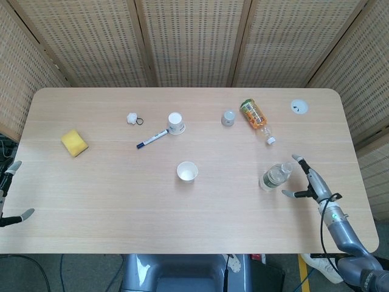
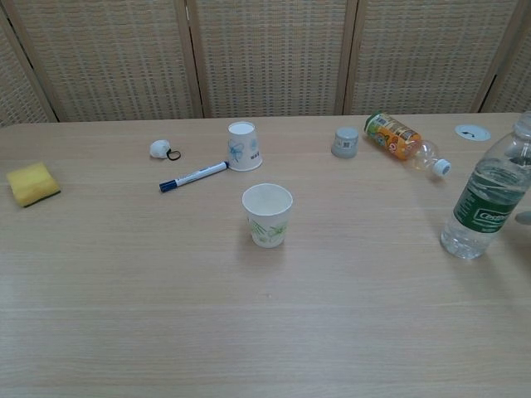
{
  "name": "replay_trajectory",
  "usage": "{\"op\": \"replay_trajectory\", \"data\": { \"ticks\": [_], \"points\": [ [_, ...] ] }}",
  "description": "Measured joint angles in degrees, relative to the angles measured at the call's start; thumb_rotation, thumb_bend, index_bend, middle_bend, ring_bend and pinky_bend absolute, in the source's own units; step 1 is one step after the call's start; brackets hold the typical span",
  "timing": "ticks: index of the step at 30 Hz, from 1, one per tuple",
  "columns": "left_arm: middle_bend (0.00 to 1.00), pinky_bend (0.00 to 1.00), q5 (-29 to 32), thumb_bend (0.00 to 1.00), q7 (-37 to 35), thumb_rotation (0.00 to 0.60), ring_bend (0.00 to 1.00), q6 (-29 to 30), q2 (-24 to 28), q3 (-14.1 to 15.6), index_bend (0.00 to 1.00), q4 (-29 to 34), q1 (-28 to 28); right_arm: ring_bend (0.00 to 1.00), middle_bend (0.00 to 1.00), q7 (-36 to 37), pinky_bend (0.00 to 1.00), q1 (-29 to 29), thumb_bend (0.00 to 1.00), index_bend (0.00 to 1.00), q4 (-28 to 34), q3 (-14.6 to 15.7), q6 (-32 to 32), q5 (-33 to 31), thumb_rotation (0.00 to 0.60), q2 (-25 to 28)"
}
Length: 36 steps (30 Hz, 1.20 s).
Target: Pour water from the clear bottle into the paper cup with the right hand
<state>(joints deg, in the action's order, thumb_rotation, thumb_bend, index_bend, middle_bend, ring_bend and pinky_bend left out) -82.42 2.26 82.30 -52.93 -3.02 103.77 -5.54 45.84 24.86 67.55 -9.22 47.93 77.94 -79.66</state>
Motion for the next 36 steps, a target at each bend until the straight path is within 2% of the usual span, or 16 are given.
{"op": "replay_trajectory", "data": {
  "ticks": [9, 18, 29, 31, 33, 34, 35, 36],
  "points": [
    [0.0, 0.0, 0.9, 0.07, 0.7, 0.6, 0.0, -0.8, -0.3, -0.1, 0.0, -0.1, -0.4, 0.0, 0.0, 4.2, 0.0, 2.5, 0.0, 0.0, -0.1, -0.9, -1.7, 0.3, 0.6, -2.4],
    [0.0, 0.0, 2.3, 0.07, 0.6, 0.6, 0.0, -1.8, -0.3, -0.5, 0.0, -0.3, -0.9, 0.0, 0.0, 7.3, 0.0, 2.9, 0.0, 0.0, 0.0, -3.3, -1.5, -3.5, 0.6, -5.5],
    [0.0, 0.0, 3.0, 0.07, 0.2, 0.6, 0.0, -2.4, -0.2, -0.6, 0.0, -0.6, -1.1, 0.0, 0.01, 6.7, 0.0, 3.5, 0.0, 0.0, -2.3, -3.3, -2.9, -4.8, 0.6, -7.9],
    [0.0, 0.0, 3.0, 0.07, 0.2, 0.6, 0.0, -2.4, -0.2, -0.6, 0.0, -0.6, -1.2, 0.0, 0.06, 7.1, 0.0, 3.5, 0.0, 0.03, -2.9, -3.2, -3.0, -4.7, 0.6, -8.3],
    [0.0, 0.0, 3.0, 0.07, 0.2, 0.6, 0.0, -2.5, -0.2, -0.5, 0.0, -0.7, -1.2, 0.02, 0.14, 7.5, 0.03, 3.5, 0.01, 0.11, -3.2, -3.3, -3.0, -4.7, 0.6, -8.6],
    [0.0, 0.0, 3.0, 0.07, 0.1, 0.6, 0.0, -2.5, -0.2, -0.5, 0.0, -0.7, -1.2, 0.07, 0.24, 7.7, 0.11, 3.5, 0.05, 0.2, -3.3, -3.4, -2.9, -4.8, 0.6, -8.8],
    [0.0, 0.0, 3.1, 0.07, 0.1, 0.6, 0.0, -2.4, -0.2, -0.5, 0.0, -0.7, -1.2, 0.1, 0.28, 7.9, 0.16, 3.5, 0.08, 0.25, -3.4, -3.6, -2.8, -4.9, 0.6, -8.9],
    [0.0, 0.0, 3.1, 0.07, 0.1, 0.6, 0.0, -2.4, -0.2, -0.5, 0.0, -0.7, -1.2, 0.17, 0.36, 8.0, 0.26, 3.4, 0.17, 0.32, -3.6, -3.8, -2.5, -5.1, 0.6, -9.2]
  ]
}}
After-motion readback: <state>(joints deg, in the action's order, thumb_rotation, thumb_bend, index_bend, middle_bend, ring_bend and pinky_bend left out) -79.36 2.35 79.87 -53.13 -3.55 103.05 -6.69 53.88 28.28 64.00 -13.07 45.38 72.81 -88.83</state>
